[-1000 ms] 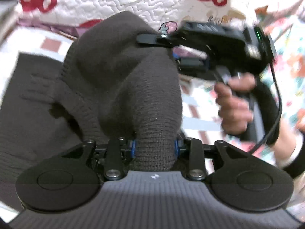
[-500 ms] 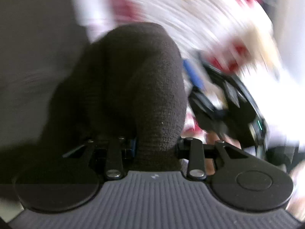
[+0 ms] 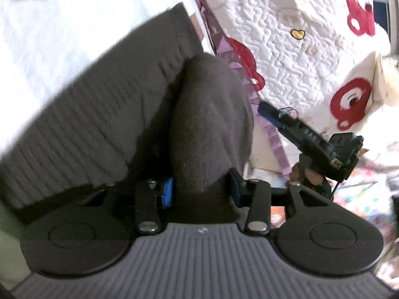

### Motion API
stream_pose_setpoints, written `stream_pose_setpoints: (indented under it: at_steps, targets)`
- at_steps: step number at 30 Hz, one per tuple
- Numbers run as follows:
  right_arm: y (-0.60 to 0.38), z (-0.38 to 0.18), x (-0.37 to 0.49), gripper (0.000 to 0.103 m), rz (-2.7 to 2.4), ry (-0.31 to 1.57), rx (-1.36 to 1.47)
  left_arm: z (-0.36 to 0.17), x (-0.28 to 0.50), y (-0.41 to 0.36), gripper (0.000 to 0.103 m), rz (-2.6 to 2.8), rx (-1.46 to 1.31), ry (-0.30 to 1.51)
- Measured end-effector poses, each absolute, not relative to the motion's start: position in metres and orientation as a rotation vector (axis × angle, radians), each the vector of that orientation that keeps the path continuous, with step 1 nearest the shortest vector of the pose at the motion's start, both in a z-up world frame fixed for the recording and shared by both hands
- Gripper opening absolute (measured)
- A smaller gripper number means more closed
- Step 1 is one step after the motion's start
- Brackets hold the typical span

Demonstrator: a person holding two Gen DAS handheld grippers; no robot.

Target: Fold clothes

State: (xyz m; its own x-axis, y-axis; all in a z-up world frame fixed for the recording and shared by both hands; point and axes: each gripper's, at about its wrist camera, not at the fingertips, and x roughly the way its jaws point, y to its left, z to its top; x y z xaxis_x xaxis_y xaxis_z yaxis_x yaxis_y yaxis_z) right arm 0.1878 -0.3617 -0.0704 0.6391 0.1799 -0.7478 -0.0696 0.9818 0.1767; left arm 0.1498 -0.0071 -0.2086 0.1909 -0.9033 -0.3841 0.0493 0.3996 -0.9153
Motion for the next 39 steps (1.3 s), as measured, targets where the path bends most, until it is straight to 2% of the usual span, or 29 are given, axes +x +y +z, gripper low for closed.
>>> stream_pose_setpoints:
  at_steps: [6,8,13,17,22,28,34,39]
  targets:
    - [-0.385,-0.084,0.175,0.045,0.170,0.926,0.068,-0.205,0.160,-0.015,0.043,-0.820,-0.920,1.169]
    - [-0.378,-0.081,0.191,0.051,0.236,0.977,0.054,-0.211,0.165,-0.018,0.044,-0.823,-0.911,1.185]
    - [-0.345,-0.073,0.239,0.057,0.419,1.154,-0.021,-0.217,0.164,-0.020,0.050,-0.832,-0.850,1.207]
    - [-0.319,-0.071,0.277,0.060,0.383,1.327,0.170,-0.221,0.164,-0.016,0.051,-0.831,-0.849,1.242]
    - [-0.298,-0.077,0.283,0.064,0.323,1.421,0.314,-0.227,0.164,-0.011,0.052,-0.817,-0.882,1.255]
    - [-0.293,-0.079,0.276,0.067,0.166,1.526,0.410,-0.222,0.165,-0.032,0.057,-0.826,-0.786,1.235]
    - [-0.263,-0.064,0.244,0.070,0.231,1.446,0.205,-0.219,0.158,-0.023,0.058,-0.826,-0.831,1.216]
    - [-0.259,-0.065,0.163,0.070,0.324,1.285,0.079,-0.217,0.153,-0.015,0.058,-0.787,-0.801,1.213]
